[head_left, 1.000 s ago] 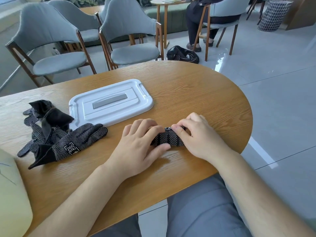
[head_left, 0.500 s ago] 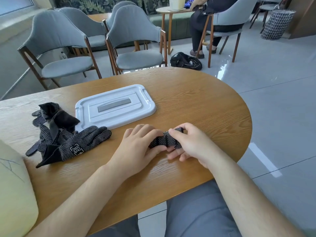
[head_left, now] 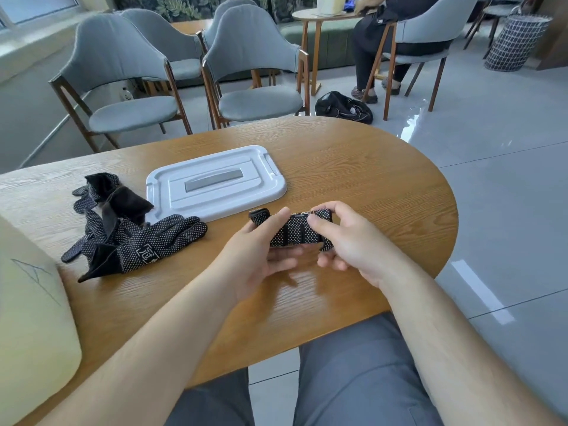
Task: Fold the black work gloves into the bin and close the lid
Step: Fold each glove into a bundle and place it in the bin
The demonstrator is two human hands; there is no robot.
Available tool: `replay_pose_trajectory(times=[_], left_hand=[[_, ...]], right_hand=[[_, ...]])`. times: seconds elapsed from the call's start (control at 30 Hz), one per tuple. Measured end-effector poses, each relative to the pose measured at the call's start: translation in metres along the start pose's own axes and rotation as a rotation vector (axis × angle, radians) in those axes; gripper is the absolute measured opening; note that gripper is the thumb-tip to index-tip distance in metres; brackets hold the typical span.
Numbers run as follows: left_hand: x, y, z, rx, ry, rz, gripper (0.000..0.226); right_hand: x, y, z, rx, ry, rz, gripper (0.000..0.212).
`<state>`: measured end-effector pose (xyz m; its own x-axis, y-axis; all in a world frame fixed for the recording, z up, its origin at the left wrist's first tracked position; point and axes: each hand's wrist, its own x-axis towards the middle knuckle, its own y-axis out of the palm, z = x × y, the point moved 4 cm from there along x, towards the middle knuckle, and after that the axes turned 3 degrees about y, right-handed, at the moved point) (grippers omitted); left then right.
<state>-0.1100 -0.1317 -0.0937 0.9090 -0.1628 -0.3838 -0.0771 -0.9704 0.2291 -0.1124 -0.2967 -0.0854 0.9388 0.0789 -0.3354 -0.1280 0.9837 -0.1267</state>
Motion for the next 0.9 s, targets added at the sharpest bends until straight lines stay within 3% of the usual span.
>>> replay_pose_trajectory(times=[0.1, 0.2, 0.23, 0.33, 0.4, 0.67, 0.77, 0.9], left_hand=[[0.006, 0.001, -0.006, -0.084, 0.082, -0.056, 0.035], [0.005, 0.002, -0.015, -0.092, 0.159, -0.074, 0.024], [0.004, 0.001, -0.019, -0.09, 0.18, -0.077, 0.021], [-0.001, -0.002, -0.028, -0.081, 0.229, -0.066, 0.017], [-0.006, -0.003, -0.031, -0.072, 0.24, -0.038, 0.012], [-0.055, -0.031, -0.076, -0.127, 0.277, 0.056, 0.034], [-0.072, -0.051, -0.095, -0.127, 0.299, -0.057, 0.037], [-0.11, -0.092, -0.121, 0.001, 0.413, -0.258, 0.013]], right_hand=[[-0.004, -0.007, 0.005, -0.039, -0.028, -0.056, 0.031], [-0.014, -0.026, 0.007, -0.311, -0.034, -0.286, 0.054], [-0.018, -0.029, 0.006, -0.292, -0.027, -0.296, 0.055], [-0.027, -0.01, 0.012, 0.035, 0.041, -0.059, 0.043], [-0.025, 0.002, 0.02, 0.146, 0.015, 0.003, 0.037], [-0.004, 0.042, 0.065, 0.154, -0.169, 0.073, 0.019], [-0.005, 0.062, 0.086, 0.151, -0.237, 0.148, 0.019], [-0.013, 0.11, 0.12, 0.138, -0.292, 0.276, 0.037]])
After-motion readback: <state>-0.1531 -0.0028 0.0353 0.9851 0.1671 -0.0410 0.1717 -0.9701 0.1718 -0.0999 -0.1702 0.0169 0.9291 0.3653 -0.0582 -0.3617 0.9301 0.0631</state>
